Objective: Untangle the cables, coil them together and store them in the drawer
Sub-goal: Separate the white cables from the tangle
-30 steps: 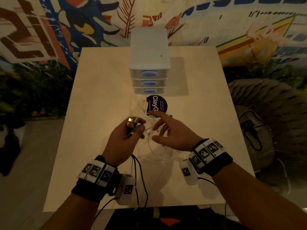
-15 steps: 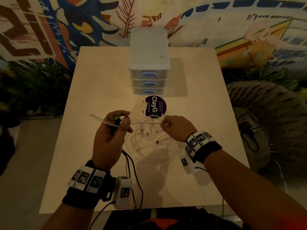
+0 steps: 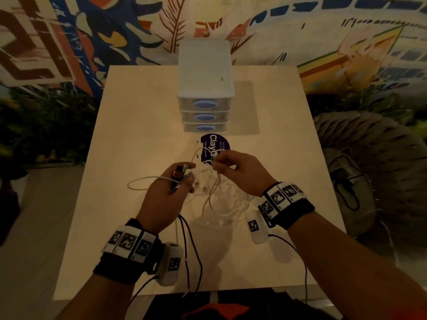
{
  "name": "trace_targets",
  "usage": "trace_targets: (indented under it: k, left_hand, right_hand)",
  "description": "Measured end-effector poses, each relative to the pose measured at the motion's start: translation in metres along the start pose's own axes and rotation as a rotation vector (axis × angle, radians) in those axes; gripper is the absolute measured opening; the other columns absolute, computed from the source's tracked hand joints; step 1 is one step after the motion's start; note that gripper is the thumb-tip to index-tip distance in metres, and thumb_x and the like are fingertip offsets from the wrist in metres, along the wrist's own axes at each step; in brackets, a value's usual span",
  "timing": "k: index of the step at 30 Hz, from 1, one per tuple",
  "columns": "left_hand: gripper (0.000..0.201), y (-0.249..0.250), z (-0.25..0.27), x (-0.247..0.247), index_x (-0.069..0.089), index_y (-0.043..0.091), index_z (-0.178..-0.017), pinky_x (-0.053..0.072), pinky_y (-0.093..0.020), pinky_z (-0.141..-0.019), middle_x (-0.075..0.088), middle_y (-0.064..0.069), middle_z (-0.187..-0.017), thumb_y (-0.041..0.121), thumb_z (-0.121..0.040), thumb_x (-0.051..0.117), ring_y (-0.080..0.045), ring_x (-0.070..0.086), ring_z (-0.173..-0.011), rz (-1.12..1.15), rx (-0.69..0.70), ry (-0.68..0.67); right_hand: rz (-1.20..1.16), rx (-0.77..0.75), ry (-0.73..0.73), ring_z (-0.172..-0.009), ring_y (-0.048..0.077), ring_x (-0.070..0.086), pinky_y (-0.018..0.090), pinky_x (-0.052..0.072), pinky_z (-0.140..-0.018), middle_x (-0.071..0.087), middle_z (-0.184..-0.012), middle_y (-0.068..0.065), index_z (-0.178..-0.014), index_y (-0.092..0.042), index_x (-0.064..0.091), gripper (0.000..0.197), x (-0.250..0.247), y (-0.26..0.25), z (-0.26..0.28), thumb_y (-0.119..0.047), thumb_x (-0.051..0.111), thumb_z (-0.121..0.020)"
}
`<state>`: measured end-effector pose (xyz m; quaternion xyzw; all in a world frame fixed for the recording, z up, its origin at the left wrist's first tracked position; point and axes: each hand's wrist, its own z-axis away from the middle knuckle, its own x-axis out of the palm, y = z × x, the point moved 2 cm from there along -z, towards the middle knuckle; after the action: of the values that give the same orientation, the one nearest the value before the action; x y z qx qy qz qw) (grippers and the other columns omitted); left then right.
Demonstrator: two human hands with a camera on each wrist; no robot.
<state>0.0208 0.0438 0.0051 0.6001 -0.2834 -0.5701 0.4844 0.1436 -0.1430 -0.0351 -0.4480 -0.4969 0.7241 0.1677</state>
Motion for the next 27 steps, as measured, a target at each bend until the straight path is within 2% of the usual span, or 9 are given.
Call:
trace_targets:
  k: [3, 6, 8, 11, 15, 17, 20, 24, 27]
  left_hand:
    - [0.019, -0.006, -0.005, 0.008, 0.063, 0.036, -0.119, 0.039, -0.012, -0.055, 0.072, 0.005, -0.077, 0.029, -0.104, 0.053, 0.003, 0.059, -0.06, -0.085, -0.038, -0.064]
    - [0.022, -0.006, -0.008, 0.016, 0.062, 0.035, -0.122, 0.038, -0.015, -0.057, 0.073, 0.006, -0.079, 0.036, -0.105, 0.049, 0.004, 0.06, -0.062, -0.076, -0.034, -0.12]
    - [0.024, -0.001, -0.008, 0.02, 0.061, 0.032, -0.124, 0.04, -0.012, -0.053, 0.07, 0.007, -0.079, 0.035, -0.105, 0.047, 0.005, 0.059, -0.057, -0.037, -0.01, -0.13]
    - [0.02, 0.0, -0.008, 0.023, 0.065, 0.027, -0.119, 0.044, -0.009, -0.061, 0.068, 0.017, -0.074, 0.029, -0.104, 0.051, 0.001, 0.063, -0.067, -0.034, 0.017, -0.085]
    - [0.011, 0.001, -0.007, 0.024, 0.067, 0.022, -0.105, 0.042, -0.007, -0.061, 0.065, 0.026, -0.072, 0.022, -0.103, 0.056, 0.003, 0.061, -0.066, -0.035, 0.033, -0.08]
    - [0.01, 0.003, -0.006, 0.022, 0.066, 0.021, -0.103, 0.043, -0.01, -0.06, 0.066, 0.022, -0.073, 0.021, -0.102, 0.056, 0.0, 0.06, -0.066, -0.034, 0.07, -0.075]
    - [0.011, 0.004, -0.004, 0.019, 0.063, 0.021, -0.101, 0.046, -0.021, -0.057, 0.065, 0.008, -0.075, 0.024, -0.103, 0.052, -0.008, 0.056, -0.06, 0.009, 0.113, -0.016]
    - [0.017, 0.01, 0.0, 0.013, 0.059, 0.013, -0.102, 0.037, -0.011, -0.053, 0.057, 0.016, -0.067, 0.023, -0.105, 0.046, -0.002, 0.049, -0.052, 0.073, 0.122, 0.077]
    - [0.019, 0.008, 0.001, 0.005, 0.058, 0.017, -0.103, 0.037, -0.016, -0.052, 0.053, 0.008, -0.066, 0.028, -0.107, 0.044, -0.002, 0.045, -0.051, 0.129, 0.123, 0.155]
  right_hand:
    - [-0.034, 0.004, 0.038, -0.094, 0.003, 0.064, 0.018, 0.045, -0.079, 0.069, -0.1, -0.015, -0.099, -0.033, 0.078, 0.015, 0.002, -0.002, 0.005, -0.042, 0.076, -0.087]
    - [0.035, -0.112, 0.082, -0.096, 0.011, 0.055, 0.024, 0.046, -0.086, 0.056, -0.097, -0.008, -0.095, -0.037, 0.08, 0.019, 0.004, -0.008, 0.01, -0.046, 0.081, -0.078]
    - [0.14, -0.214, 0.069, -0.097, 0.014, 0.051, 0.03, 0.044, -0.088, 0.054, -0.098, -0.003, -0.096, -0.037, 0.08, 0.025, 0.005, -0.012, 0.013, -0.053, 0.076, -0.077]
    - [0.307, -0.284, 0.021, -0.094, 0.014, 0.047, 0.037, 0.044, -0.084, 0.055, -0.099, -0.002, -0.094, -0.039, 0.08, 0.03, 0.004, -0.018, 0.013, -0.061, 0.067, -0.078]
    - [0.366, -0.331, 0.022, -0.09, 0.013, 0.045, 0.036, 0.043, -0.079, 0.055, -0.095, -0.002, -0.092, -0.037, 0.08, 0.032, 0.008, -0.019, 0.016, -0.062, 0.063, -0.081]
    - [0.379, -0.303, 0.034, -0.089, 0.012, 0.046, 0.033, 0.041, -0.079, 0.053, -0.093, -0.004, -0.093, -0.038, 0.079, 0.032, 0.01, -0.017, 0.016, -0.063, 0.063, -0.08]
    - [0.418, -0.177, 0.005, -0.09, 0.01, 0.047, 0.03, 0.042, -0.083, 0.049, -0.093, -0.009, -0.096, -0.038, 0.076, 0.031, 0.012, -0.002, 0.011, -0.063, 0.068, -0.08]
    - [0.407, 0.027, -0.047, -0.091, 0.016, 0.057, 0.04, 0.051, -0.086, 0.058, -0.095, -0.004, -0.101, -0.033, 0.073, 0.03, 0.006, 0.031, 0.009, -0.059, 0.066, -0.087]
    - [0.418, 0.095, -0.071, -0.09, 0.018, 0.061, 0.038, 0.052, -0.084, 0.059, -0.094, -0.001, -0.101, -0.028, 0.075, 0.03, -0.002, 0.045, 0.01, -0.054, 0.065, -0.091]
